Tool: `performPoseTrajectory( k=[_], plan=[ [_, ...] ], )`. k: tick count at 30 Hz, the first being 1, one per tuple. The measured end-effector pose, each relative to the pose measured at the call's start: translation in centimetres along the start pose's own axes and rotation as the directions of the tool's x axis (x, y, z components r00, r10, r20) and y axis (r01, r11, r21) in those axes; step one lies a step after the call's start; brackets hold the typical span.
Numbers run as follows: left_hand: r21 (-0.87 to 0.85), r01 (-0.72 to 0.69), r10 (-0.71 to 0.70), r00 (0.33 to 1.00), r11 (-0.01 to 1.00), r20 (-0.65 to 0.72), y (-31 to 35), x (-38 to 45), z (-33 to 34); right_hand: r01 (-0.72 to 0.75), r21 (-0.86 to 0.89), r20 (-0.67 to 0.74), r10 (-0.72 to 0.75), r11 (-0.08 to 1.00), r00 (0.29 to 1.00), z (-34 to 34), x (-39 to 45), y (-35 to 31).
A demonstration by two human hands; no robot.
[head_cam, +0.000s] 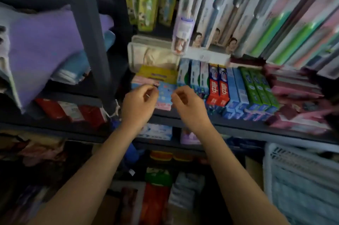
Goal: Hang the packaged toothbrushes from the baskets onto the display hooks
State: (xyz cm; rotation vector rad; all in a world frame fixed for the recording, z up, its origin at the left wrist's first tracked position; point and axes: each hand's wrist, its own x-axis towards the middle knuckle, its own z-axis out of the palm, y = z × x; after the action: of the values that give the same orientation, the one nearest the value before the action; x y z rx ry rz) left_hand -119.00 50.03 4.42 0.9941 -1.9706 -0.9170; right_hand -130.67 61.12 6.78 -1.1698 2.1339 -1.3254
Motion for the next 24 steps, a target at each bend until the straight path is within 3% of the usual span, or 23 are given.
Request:
performPoseTrajectory(
  k=[3, 6, 9, 17, 21, 24],
  plan=[
    [0.119, -0.164, 0.143, 0.975, 0.979, 0.168, -0.1, -6.2, 3.1, 0.049, -0.361, -0.069, -0.079, 0.931, 0.994, -3.5, -6.2, 5.6],
    [0.155, -0.269, 0.197, 0.908, 0.951, 0.369, 1.2, -11.8, 7.5, -0.049, -0.562, -0.148, -0.042, 0.826, 0.988, -8.5, -12.3, 11.5],
    [0.125, -0.348, 0.238, 0.822, 0.929, 0.518, 4.1, -17.1, 12.7, -0.182, -0.563, -0.269, 0.03, 0.807, 0.963, -15.0, -17.8, 16.6],
    [0.045, -0.594, 0.41, 0.606, 0.803, 0.682, 16.1, -30.4, 32.8, -0.337, -0.595, -0.455, 0.039, 0.73, 0.89, -34.8, -29.3, 30.9],
    [0.045, -0.545, 0.341, 0.585, 0.837, 0.736, 23.5, -37.6, 44.7, -0.355, -0.606, -0.47, 0.04, 0.711, 0.882, -46.6, -34.2, 38.2],
    [0.016, -0.511, 0.295, 0.522, 0.86, 0.801, 28.4, -42.1, 52.5, -0.417, -0.551, -0.525, 0.089, 0.723, 0.846, -54.6, -37.5, 42.5]
  ],
)
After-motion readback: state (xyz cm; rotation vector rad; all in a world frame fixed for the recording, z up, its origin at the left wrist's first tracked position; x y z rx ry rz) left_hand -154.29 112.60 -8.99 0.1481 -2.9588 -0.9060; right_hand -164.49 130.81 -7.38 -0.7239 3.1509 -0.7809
